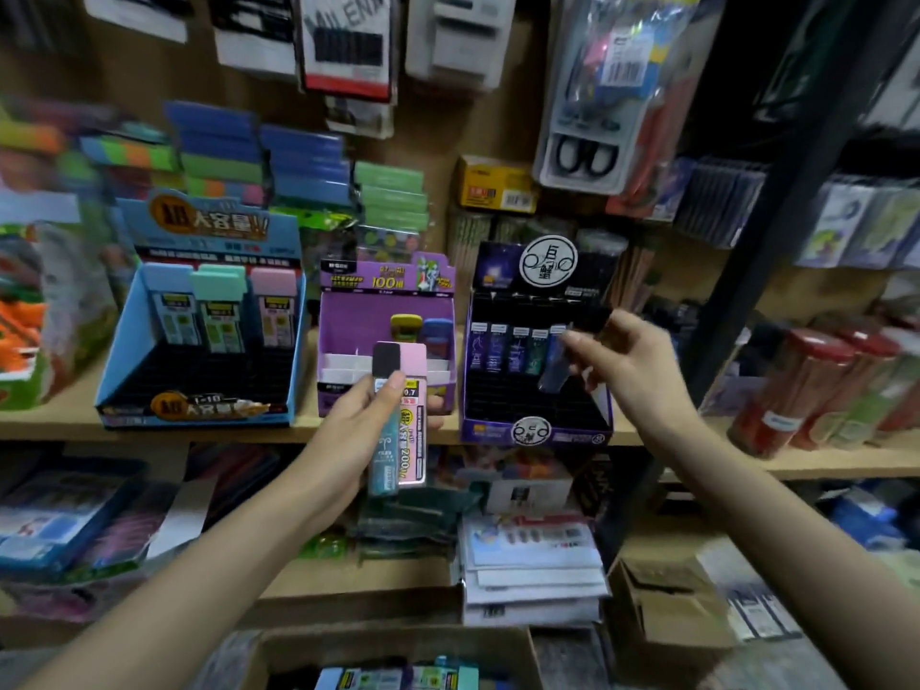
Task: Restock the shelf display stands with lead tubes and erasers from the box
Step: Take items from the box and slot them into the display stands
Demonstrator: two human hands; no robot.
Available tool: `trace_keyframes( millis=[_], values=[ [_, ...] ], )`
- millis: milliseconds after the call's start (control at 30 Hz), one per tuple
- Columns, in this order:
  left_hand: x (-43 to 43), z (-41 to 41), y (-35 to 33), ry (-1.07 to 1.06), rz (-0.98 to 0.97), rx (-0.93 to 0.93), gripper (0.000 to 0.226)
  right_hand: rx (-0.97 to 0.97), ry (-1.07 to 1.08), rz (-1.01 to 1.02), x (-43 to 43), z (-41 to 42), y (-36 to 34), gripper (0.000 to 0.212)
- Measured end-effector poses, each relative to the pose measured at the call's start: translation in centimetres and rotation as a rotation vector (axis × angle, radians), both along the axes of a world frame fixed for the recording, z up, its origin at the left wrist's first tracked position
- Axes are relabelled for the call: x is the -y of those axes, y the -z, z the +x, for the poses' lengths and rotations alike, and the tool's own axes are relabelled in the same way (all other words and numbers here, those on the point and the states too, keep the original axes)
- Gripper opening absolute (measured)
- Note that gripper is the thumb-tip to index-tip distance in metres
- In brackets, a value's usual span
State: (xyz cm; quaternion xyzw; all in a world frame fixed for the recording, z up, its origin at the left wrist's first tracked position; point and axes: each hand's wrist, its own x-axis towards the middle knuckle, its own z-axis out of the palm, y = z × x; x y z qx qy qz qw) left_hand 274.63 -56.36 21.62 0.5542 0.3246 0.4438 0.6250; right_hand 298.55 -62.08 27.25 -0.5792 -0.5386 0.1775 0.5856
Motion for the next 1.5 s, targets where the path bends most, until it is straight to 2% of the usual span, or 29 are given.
trace_keyframes(
  millis=[33,167,267,333,667,733,800,933,1000,1100,1267,1367,1433,1500],
  values=[
    [-0.2,0.2,0.1,0.002,0.001,0.006,0.028,0.044,0.034,-0.001,-0.7,1.0,-0.2,0.007],
    [-0.5,1.0,0.5,-0.001,0.011,0.038,0.021,-0.018,0.042,-0.047,-3.6,4.7,-0.4,0.007],
    [-0.5,1.4,0.7,0.034,0.017,0.033,0.031,-0.022,0.035,-0.065,-5.1,6.2,0.1,0.011],
    [-0.5,1.6,1.1,0.052,0.003,0.030,0.039,-0.025,0.007,-0.079,-5.8,6.7,0.8,0.010],
    [0.2,2.1,1.8,0.074,-0.006,0.019,0.040,0.059,-0.098,-0.276,-7.6,6.8,1.6,0.021],
    [0.3,2.2,1.9,0.074,-0.019,0.020,0.039,0.178,-0.063,-0.322,-7.8,7.0,1.3,0.028],
    [0.3,2.1,1.9,0.079,-0.025,0.019,0.039,0.415,0.022,-0.321,-8.0,7.2,0.9,0.034],
    [0.4,1.9,1.6,0.083,-0.032,0.021,0.038,0.857,0.073,-0.155,-8.4,7.2,1.8,0.033],
    [0.4,1.9,1.4,0.087,-0.026,0.021,0.038,0.914,0.100,-0.080,-8.3,7.2,2.5,0.036],
    [0.6,1.8,1.2,0.099,-0.034,0.034,0.040,0.888,0.126,-0.029,-8.1,7.0,3.0,0.039],
    [0.9,1.9,0.8,0.103,-0.028,0.035,0.040,0.994,0.250,-0.041,-7.5,6.1,2.3,0.028],
    [1.2,1.9,0.5,0.098,-0.018,0.039,0.040,0.946,0.344,-0.008,-6.1,4.0,1.7,0.033],
    [1.4,1.7,0.3,0.099,-0.009,0.036,0.040,0.723,0.305,0.012,-4.5,1.2,1.3,0.031],
    [1.7,1.6,0.1,0.098,-0.011,0.028,0.038,0.442,0.101,-0.045,-2.8,-2.3,0.9,0.019]
  ],
)
